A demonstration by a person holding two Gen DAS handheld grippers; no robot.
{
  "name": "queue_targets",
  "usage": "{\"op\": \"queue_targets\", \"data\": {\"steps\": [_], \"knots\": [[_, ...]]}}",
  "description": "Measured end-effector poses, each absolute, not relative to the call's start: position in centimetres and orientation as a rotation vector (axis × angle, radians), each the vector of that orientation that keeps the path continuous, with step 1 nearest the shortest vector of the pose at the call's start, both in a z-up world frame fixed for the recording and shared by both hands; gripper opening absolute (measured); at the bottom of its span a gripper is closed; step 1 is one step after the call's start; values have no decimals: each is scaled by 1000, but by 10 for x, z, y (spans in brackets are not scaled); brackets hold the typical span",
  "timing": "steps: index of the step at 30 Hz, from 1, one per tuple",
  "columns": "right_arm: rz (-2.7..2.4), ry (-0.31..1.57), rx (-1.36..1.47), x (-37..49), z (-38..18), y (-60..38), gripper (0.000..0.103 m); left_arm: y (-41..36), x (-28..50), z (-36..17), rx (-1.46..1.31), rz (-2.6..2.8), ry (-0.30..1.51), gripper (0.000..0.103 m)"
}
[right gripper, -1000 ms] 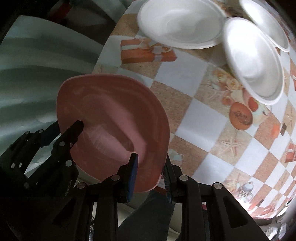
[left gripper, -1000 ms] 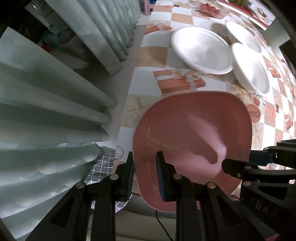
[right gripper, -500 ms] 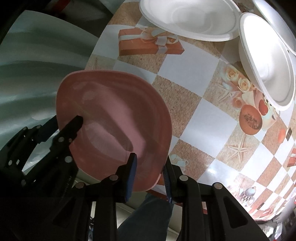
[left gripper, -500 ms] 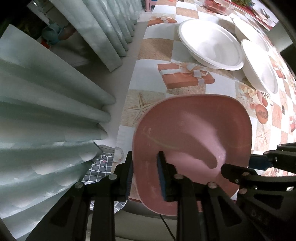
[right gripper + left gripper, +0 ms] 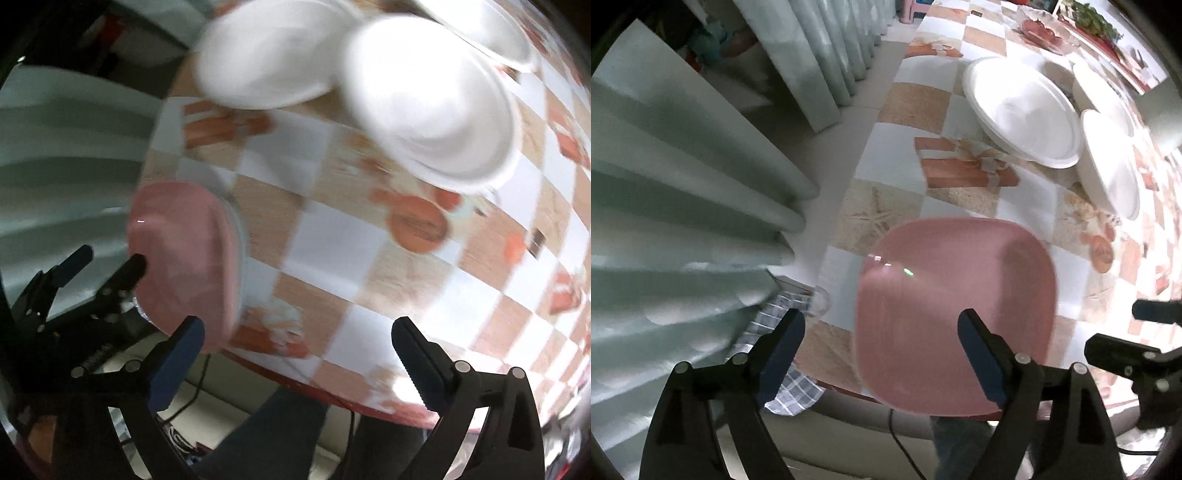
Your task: Organize plates and bowls
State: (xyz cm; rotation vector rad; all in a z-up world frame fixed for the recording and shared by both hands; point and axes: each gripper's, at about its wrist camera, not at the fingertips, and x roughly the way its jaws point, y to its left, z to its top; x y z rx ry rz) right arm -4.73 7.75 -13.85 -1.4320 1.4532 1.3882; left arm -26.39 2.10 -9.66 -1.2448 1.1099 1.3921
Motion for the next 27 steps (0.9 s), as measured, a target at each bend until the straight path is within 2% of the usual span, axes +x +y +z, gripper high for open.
{"op": "queue_targets", "data": {"steps": [3,14,27], "knots": [[1305,1519,-1391,-16,-140,79,102,26,-256,-91,-1254,1378,1084,87],[1147,1520,-1199,84,-128,101,102,73,-173,-68,-1278,1203,989,87],[1138,1404,-1151,109,-136,175,102,125,-128,-98,-1383,1353,964,87]]}}
